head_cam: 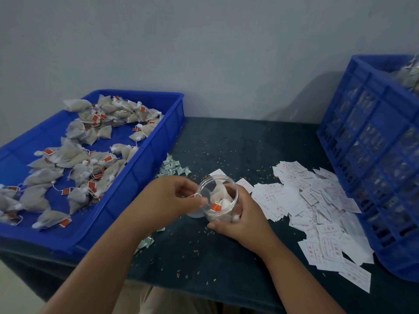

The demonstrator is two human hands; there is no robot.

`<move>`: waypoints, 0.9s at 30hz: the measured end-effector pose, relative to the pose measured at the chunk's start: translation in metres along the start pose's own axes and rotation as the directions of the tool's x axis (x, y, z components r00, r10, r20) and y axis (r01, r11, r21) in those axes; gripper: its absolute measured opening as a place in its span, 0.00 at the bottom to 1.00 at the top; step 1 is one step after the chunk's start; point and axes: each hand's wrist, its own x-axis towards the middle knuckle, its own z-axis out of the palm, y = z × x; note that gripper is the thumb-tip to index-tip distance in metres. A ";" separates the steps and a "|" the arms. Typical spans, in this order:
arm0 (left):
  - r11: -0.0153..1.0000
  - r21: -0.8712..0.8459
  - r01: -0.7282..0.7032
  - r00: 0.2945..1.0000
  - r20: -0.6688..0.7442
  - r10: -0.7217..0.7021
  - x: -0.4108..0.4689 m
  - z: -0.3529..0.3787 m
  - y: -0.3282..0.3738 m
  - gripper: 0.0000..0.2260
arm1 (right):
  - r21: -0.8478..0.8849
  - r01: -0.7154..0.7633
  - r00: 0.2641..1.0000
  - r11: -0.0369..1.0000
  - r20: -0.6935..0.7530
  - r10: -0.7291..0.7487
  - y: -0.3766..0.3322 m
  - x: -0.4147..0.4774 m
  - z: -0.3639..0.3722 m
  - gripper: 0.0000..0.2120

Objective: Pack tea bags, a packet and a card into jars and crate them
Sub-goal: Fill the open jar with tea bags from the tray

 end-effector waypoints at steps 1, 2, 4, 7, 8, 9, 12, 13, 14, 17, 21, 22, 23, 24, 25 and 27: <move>1.000 0.027 0.004 0.997 -0.079 -0.002 0.000 -0.001 -0.001 0.06 | -0.015 0.002 1.000 1.000 0.000 -0.002 -0.001 0.000 0.001 0.40; 0.999 0.046 0.002 0.990 -0.142 0.005 0.000 0.000 -0.001 0.05 | -0.015 0.003 1.000 1.000 0.000 -0.003 -0.001 0.000 0.001 0.40; 0.997 0.073 -0.038 0.976 -0.213 0.053 0.000 0.002 0.004 0.05 | -0.013 0.010 1.000 1.000 0.003 -0.010 -0.002 0.000 0.002 0.39; 0.989 0.068 -0.129 0.980 -0.146 0.138 0.001 0.010 0.019 0.05 | -0.014 0.023 1.000 1.000 0.009 -0.023 -0.001 0.001 0.001 0.37; 0.988 0.059 -0.145 0.985 -0.084 0.150 0.001 0.013 0.023 0.07 | -0.015 0.026 1.000 1.000 0.008 -0.026 -0.001 0.001 0.000 0.38; 0.987 0.054 -0.154 0.987 -0.033 0.156 0.001 0.016 0.026 0.09 | -0.015 0.027 1.000 1.000 0.004 -0.027 0.000 0.001 0.000 0.38; 0.985 0.052 -0.164 0.985 -0.043 0.166 0.005 0.014 0.030 0.08 | -0.024 0.020 1.000 1.000 -0.005 -0.020 0.001 0.000 -0.001 0.41; 0.985 0.024 -0.169 0.981 -0.089 0.170 0.005 0.010 0.029 0.07 | -0.019 0.014 1.000 1.000 -0.007 -0.014 0.001 -0.001 -0.001 0.41; 0.984 -0.007 -0.177 0.972 -0.156 0.173 0.004 0.004 0.029 0.06 | -0.017 0.005 1.000 1.000 -0.009 -0.005 0.001 -0.001 -0.001 0.40; 0.979 -0.062 -0.192 0.904 -0.400 0.152 0.000 -0.029 0.022 0.03 | -0.024 -0.004 1.000 1.000 -0.008 0.004 -0.001 -0.002 0.001 0.41; 0.946 0.306 0.105 0.936 -0.352 0.010 0.014 -0.102 -0.011 0.06 | -0.022 -0.016 1.000 1.000 0.009 0.016 0.000 -0.001 0.001 0.42; 0.881 0.423 0.214 0.952 -0.292 -0.091 0.025 -0.120 -0.023 0.10 | -0.020 -0.013 1.000 1.000 0.011 0.013 0.000 -0.001 0.000 0.42; 0.787 0.538 0.301 0.951 -0.234 -0.204 0.037 -0.136 -0.036 0.13 | -0.025 -0.010 1.000 1.000 0.012 0.010 0.000 0.000 0.000 0.43; 0.687 0.636 0.352 0.933 -0.181 -0.311 0.048 -0.146 -0.050 0.16 | -0.033 -0.011 1.000 0.999 0.016 0.011 0.001 0.000 0.000 0.43; 0.611 0.702 0.366 0.910 -0.134 -0.392 0.057 -0.150 -0.062 0.17 | -0.037 -0.014 1.000 0.999 0.023 0.015 0.001 -0.001 0.000 0.42; 0.600 0.701 0.385 0.869 -0.057 -0.492 0.067 -0.145 -0.085 0.19 | -0.049 -0.011 1.000 0.999 0.027 0.012 0.001 -0.002 0.001 0.41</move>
